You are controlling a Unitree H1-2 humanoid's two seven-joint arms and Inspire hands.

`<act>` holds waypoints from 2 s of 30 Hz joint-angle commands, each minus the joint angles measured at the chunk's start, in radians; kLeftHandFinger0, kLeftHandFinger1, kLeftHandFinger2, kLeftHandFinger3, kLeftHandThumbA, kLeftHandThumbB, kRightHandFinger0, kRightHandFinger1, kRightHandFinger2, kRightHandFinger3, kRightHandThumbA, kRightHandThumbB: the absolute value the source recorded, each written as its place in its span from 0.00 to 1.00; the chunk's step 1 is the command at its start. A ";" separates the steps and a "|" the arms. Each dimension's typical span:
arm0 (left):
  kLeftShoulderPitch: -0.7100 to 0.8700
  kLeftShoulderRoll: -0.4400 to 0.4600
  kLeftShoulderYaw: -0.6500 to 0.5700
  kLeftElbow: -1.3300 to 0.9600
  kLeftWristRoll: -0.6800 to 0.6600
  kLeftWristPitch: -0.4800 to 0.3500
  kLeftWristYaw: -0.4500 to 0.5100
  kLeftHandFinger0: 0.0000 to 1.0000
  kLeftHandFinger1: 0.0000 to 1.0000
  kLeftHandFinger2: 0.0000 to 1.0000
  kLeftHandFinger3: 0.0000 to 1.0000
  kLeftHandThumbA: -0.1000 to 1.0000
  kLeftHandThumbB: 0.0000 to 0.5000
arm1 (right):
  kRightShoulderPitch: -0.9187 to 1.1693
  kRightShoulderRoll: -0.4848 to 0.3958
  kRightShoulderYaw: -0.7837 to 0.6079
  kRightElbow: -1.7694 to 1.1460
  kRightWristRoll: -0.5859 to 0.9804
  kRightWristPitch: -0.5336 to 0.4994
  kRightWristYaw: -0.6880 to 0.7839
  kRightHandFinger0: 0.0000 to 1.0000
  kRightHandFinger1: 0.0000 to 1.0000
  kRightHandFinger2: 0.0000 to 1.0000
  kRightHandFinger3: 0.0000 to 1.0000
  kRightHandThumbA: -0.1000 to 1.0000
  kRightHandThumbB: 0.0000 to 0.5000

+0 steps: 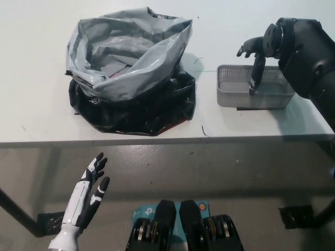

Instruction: Use the right hand to pick up a small rectangular container and put it into a plastic bag and lift the bag

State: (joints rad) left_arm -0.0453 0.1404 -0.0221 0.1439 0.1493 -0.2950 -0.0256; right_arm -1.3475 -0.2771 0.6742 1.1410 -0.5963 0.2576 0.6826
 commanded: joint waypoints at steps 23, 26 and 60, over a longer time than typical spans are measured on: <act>-0.036 0.020 0.000 -0.025 0.016 -0.032 0.003 1.00 1.00 1.00 1.00 0.92 0.54 | -0.068 0.034 -0.006 0.189 -0.023 -0.122 -0.045 1.00 1.00 1.00 1.00 1.00 1.00; -0.043 0.021 0.001 -0.018 0.007 -0.037 0.000 1.00 1.00 1.00 1.00 0.91 0.53 | -0.062 0.043 -0.010 0.202 -0.022 -0.111 -0.068 1.00 1.00 1.00 1.00 1.00 1.00; -0.015 0.020 -0.010 -0.022 0.024 -0.046 0.006 1.00 1.00 1.00 1.00 0.84 0.41 | 0.027 -0.054 -0.361 0.102 0.150 -0.340 -0.702 0.10 0.52 0.85 0.83 0.00 0.16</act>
State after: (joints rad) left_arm -0.0680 0.1452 -0.0299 0.1495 0.1554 -0.3001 -0.0260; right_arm -1.2457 -0.2719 0.4248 1.3125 -0.5615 -0.0239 0.1384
